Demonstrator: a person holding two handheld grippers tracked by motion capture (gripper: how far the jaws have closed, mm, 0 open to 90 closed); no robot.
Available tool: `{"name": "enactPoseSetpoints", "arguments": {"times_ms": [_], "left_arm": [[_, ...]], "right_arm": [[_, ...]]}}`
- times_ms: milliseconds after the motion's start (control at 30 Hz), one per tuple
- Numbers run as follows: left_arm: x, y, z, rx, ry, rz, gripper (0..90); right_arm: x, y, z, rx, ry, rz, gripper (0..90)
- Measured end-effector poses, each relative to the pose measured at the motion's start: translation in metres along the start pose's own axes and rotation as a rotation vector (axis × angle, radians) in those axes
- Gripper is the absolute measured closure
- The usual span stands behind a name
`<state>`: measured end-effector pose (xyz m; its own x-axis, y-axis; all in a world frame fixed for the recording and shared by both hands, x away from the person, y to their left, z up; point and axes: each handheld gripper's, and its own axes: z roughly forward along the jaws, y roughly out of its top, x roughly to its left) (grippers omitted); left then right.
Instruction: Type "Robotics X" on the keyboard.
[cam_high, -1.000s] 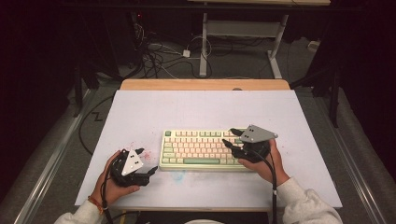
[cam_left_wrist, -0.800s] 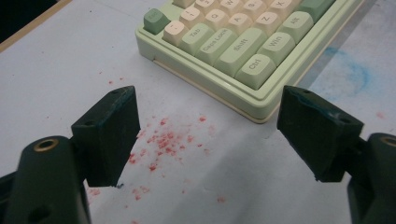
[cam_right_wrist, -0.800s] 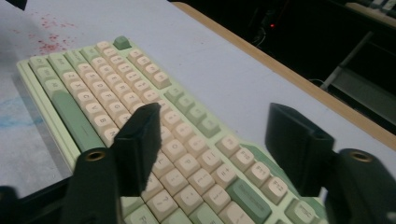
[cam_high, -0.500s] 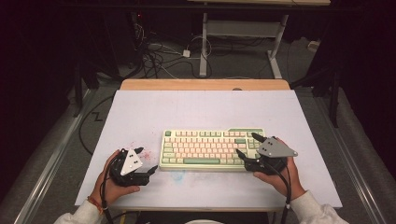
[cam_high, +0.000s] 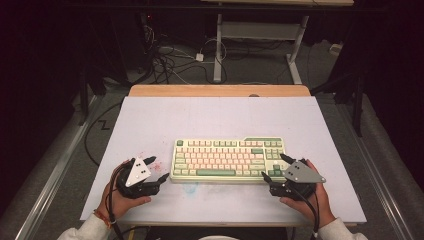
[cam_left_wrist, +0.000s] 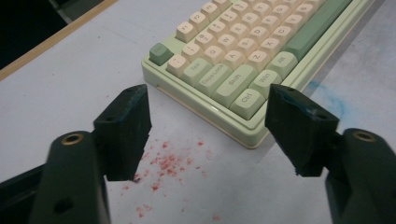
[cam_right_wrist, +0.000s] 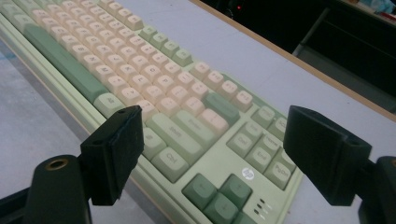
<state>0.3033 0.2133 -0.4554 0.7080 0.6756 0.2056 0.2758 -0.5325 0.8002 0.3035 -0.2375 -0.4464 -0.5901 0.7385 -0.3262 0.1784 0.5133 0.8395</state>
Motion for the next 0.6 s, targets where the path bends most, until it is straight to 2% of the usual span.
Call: {"name": "enactPoseSetpoints", "arguments": {"times_ms": [167,200,233,300,367,433,533,600], "left_arm": [[0.002,0.008,0.002,-0.002,-0.033,-0.002,49.5],[0.002,0.010,0.003,0.002,-0.065,-0.018,55.1],[0.002,0.012,0.004,0.002,-0.074,-0.019,60.1],[0.003,0.016,0.005,0.000,-0.122,-0.015,69.2],[0.004,0.022,0.007,-0.002,-0.164,0.002,77.2],[0.002,0.028,0.011,0.011,-0.175,0.024,84.3],[-0.002,0.037,0.018,0.029,-0.202,0.049,87.8],[-0.006,0.043,0.023,0.043,-0.201,0.060,87.8]], "right_arm": [[0.001,-0.005,-0.007,0.007,0.002,0.008,20.5],[0.001,-0.007,-0.008,0.011,-0.001,0.010,20.5],[0.002,-0.008,-0.009,0.014,-0.003,0.005,20.6],[0.003,-0.010,-0.010,0.023,-0.002,0.004,20.8],[0.003,-0.010,-0.011,0.032,-0.011,-0.004,21.0],[0.004,-0.011,-0.013,0.031,-0.009,-0.007,21.2],[0.004,-0.012,-0.013,0.036,-0.008,-0.011,21.3],[0.005,-0.011,-0.012,0.039,-0.005,-0.012,21.4]]}}
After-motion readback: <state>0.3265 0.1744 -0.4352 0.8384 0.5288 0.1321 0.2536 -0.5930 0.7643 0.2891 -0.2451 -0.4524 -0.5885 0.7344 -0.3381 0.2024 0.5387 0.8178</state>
